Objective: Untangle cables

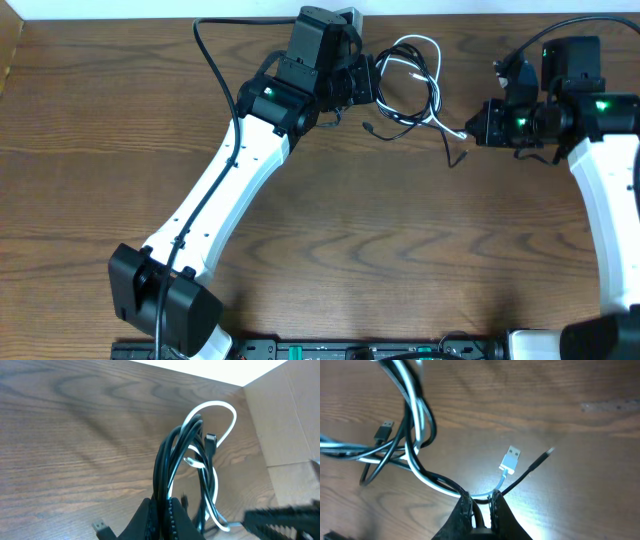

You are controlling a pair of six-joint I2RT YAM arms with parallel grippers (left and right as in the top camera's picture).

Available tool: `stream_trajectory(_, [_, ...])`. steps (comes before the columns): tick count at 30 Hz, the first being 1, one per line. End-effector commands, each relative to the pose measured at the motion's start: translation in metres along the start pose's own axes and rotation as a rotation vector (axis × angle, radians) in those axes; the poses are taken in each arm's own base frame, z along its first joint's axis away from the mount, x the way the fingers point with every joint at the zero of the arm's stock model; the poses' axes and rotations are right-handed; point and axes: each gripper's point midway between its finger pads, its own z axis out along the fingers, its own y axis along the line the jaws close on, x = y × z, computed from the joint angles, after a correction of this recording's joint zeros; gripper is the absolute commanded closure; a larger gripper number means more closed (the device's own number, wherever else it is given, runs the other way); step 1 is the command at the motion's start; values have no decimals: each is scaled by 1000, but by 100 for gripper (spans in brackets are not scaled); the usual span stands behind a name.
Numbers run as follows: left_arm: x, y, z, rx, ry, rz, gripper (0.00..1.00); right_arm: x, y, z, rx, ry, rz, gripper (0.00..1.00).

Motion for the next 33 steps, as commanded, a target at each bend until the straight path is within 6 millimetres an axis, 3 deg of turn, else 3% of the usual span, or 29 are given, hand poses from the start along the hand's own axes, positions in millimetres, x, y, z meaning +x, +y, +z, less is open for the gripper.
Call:
stream_trajectory(1, [-9,9,-3,-23,-26,23,92,-2,-9,17,-40,26,11,99])
stream_trajectory(9, [-10,10,-5,-5,-19,24,92,-13,10,50,-255,48,-3,99])
stream_trajectory(14, [-18,18,-8,-14,-41,13,92,-6,21,73,-377,109,-8,99])
stream_trajectory(19, [-33,20,-14,46,-64,3,92,5,16,99,-385,179,22,99])
stream_trajectory(27, [-70,2,-41,297,-126,7,92,15,2,120,-342,230,45,99])
stream_trajectory(33, [-105,-21,-71,490,-206,-45,92,15,6,126,-337,228,21,99])
